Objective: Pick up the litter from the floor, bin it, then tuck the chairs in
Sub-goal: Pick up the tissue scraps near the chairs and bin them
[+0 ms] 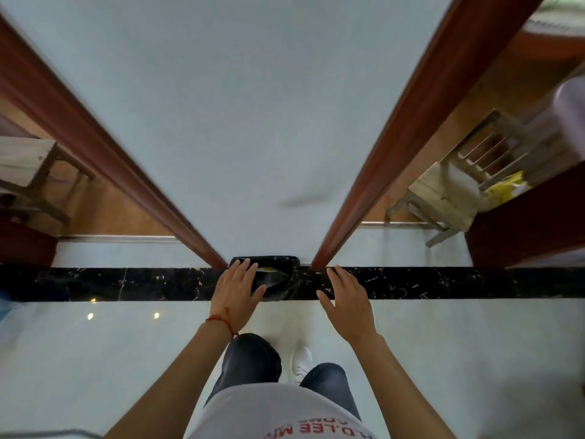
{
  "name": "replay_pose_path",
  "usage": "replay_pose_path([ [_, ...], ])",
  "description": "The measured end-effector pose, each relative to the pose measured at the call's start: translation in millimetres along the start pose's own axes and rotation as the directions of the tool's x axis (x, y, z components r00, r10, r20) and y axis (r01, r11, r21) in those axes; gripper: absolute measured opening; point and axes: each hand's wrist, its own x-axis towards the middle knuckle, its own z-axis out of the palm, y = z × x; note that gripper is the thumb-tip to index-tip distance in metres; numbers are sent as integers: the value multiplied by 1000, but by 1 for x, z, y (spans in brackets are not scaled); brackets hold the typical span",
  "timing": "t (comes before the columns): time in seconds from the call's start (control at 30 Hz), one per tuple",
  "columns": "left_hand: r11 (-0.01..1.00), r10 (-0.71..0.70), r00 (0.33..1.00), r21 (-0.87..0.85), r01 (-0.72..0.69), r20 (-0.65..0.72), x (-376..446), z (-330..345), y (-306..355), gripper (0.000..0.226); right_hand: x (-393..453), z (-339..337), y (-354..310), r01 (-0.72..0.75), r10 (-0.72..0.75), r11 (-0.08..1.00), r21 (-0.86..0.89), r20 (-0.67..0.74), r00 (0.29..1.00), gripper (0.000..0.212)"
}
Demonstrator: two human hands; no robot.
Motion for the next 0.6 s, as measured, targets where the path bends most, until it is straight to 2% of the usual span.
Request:
replay_pose_path([
  [0.13,986,162,986,29,-162,33,17,-13,3,54,-15,-4,-1,-150,156,986,70,-91,983,60],
  [0.23,960,272,957,42,-277,96,28,-20,6,54,-33,-3,-3,-271,286,955,122,-134,949,63],
  [0.3,930,351,927,64,-361,131,34,-23,8,54,-48,1,-6,-354,380,921,161,-180,907,73],
  [0.37,892,432,889,77,-446,153,38,-25,14,64,-63,7,-6,-431,470,879,207,-211,857,75],
  [0.47,818,546,816,90,-568,192,41,-24,29,82,-90,12,-6,-545,603,791,276,-204,771,64],
  [0.6,723,645,711,78,-687,281,33,-21,62,87,-135,21,-5,-636,726,681,363,-221,651,56],
])
